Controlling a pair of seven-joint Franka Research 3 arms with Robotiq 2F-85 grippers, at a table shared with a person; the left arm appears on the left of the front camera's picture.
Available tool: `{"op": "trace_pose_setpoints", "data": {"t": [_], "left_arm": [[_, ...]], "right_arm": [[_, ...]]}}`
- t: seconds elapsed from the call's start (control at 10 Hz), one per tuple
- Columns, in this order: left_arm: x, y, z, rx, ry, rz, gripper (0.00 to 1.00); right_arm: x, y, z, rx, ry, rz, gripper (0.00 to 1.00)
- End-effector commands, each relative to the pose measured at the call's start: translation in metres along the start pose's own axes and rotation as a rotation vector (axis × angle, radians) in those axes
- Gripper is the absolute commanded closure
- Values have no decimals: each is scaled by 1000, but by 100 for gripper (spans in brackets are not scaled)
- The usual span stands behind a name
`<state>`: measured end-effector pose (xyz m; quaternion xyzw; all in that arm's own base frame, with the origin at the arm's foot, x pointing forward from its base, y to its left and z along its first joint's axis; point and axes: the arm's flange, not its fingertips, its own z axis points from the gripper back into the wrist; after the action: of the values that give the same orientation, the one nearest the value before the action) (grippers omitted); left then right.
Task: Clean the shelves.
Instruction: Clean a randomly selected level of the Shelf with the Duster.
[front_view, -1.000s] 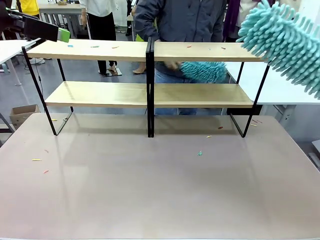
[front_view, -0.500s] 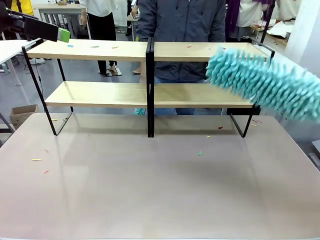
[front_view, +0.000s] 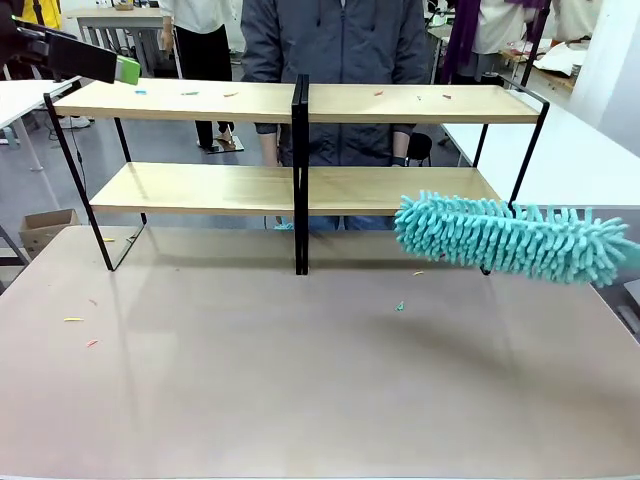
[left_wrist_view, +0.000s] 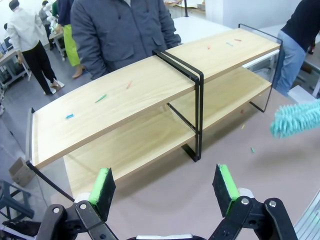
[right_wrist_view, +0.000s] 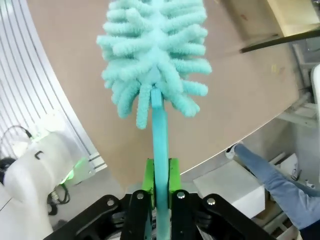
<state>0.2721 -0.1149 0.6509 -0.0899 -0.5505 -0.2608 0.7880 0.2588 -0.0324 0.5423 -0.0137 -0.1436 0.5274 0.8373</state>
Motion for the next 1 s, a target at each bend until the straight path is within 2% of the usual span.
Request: {"op": "trace_pose_setpoints", "data": {"t": [0.0, 0.2, 0.5, 0.7, 0.9], "left_arm": [[-1, 0, -1, -1, -3, 4, 0], [-1, 0, -1, -1, -3, 4, 0], [-1, 0, -1, -1, -3, 4, 0], [-1, 0, -1, -1, -3, 4, 0], [-1, 0, -1, -1, -3, 4, 0]], "right_arm": [[19, -17, -47, 97, 102, 56, 88], [15, -41, -84, 142, 98, 82, 88], [3, -62, -119, 161, 157, 93, 88], [8, -73, -147, 192, 139, 118, 88], [5, -80, -142, 184, 74, 109, 88]]}}
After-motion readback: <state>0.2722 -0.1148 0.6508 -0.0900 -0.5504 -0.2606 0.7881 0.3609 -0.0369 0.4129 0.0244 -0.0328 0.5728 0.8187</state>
